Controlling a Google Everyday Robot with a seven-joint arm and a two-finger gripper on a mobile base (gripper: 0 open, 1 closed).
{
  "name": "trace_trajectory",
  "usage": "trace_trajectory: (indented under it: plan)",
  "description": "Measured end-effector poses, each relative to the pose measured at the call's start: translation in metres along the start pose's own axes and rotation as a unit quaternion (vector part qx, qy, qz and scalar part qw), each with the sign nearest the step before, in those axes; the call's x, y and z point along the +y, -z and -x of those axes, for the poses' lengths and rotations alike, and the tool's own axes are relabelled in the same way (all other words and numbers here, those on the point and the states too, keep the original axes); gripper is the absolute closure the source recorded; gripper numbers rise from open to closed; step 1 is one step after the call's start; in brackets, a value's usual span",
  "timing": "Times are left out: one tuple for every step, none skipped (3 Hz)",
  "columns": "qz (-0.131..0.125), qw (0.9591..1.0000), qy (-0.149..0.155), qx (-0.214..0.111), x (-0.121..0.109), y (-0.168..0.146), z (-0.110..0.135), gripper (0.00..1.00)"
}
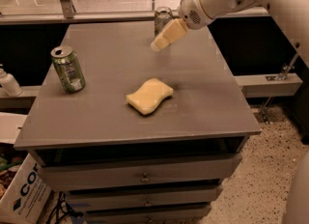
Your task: Move 7up can near sponge
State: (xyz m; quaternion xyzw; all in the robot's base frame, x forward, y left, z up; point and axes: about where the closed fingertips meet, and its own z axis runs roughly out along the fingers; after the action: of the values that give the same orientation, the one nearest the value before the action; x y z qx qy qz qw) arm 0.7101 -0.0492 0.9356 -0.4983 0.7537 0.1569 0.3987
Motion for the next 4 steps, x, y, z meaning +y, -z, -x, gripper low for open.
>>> trace_trajectory:
  plan:
    - [-0.022, 0.9992, -0.031, -0.016, -0.018, -0.023, -0.001, 0.0]
    - [-0.044, 0.997, -0.059, -0.024, -0.036, -0.042, -0.01, 0.0]
    - [-0.055, 0.9946, -0.078, -0.041, -0.055, -0.063, -0.017, 0.0]
    - [-0.04, 0.9923, -0.091, -0.073, -0.071, -0.086, -0.019, 0.0]
